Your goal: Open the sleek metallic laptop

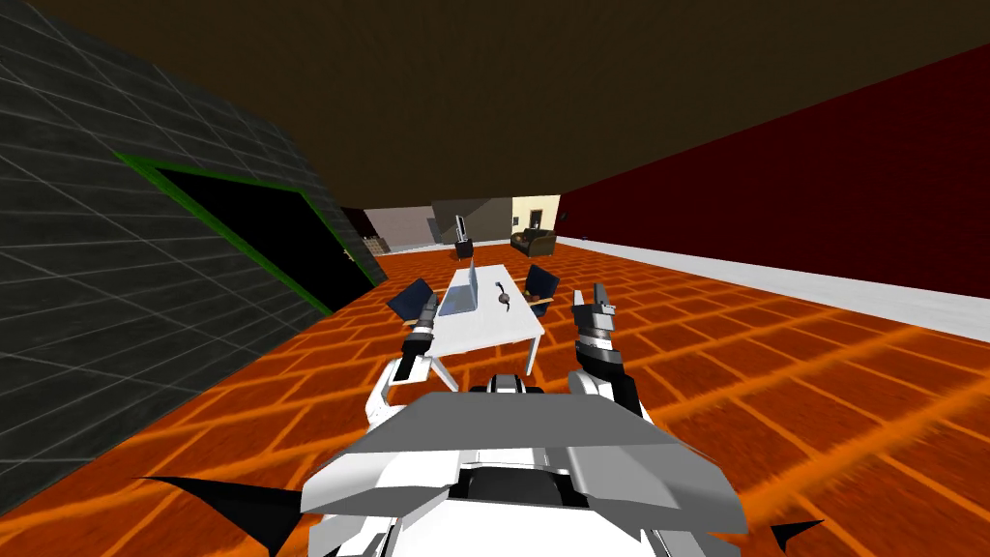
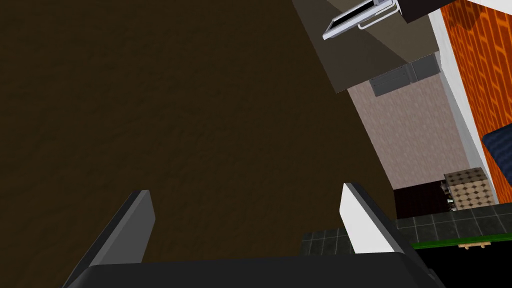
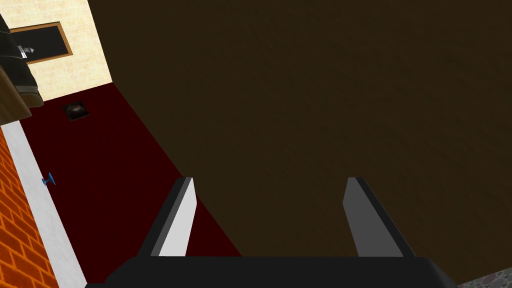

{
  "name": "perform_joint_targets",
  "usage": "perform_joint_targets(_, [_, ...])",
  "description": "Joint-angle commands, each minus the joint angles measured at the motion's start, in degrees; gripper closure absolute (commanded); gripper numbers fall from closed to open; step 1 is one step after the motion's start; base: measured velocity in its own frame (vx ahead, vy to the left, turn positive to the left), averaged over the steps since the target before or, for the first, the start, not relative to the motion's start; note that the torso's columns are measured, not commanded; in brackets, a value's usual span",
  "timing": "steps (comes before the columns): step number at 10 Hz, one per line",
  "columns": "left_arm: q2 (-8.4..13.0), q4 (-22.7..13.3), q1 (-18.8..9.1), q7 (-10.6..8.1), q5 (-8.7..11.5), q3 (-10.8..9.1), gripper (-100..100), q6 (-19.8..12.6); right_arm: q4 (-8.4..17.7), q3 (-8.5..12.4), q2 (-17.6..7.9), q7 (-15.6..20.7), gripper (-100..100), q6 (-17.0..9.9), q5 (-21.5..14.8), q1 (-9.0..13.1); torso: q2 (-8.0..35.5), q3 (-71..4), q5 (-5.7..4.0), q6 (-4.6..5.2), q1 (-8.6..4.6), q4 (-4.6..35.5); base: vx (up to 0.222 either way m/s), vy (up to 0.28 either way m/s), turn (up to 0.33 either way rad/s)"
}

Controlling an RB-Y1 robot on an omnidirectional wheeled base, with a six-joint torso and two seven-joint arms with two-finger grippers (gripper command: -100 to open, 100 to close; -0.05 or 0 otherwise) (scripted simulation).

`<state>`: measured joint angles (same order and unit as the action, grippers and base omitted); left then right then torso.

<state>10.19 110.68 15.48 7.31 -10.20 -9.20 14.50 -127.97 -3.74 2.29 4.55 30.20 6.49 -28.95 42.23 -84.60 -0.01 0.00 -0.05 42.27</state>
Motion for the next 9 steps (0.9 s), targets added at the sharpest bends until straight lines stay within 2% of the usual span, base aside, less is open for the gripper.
perform_joint_targets(1, [0.6,-3.2,-2.1,1.59,-1.5,-2.09,-100,-2.2,0.0,0.0,0.0,0.0,0,0.0,0.0,0.0,-0.1,0.0,0.0,0.0,0.02,0.0,0.04,-0.138,-0.085])
perform_joint_targets(9, [4.2,-13.0,-8.4,5.82,-5.8,-8.01,-100,-8.2,0.0,0.0,0.0,0.0,0,0.0,0.0,0.0,0.0,0.0,0.02,-0.01,0.09,0.0,0.021,-0.11,-0.099])
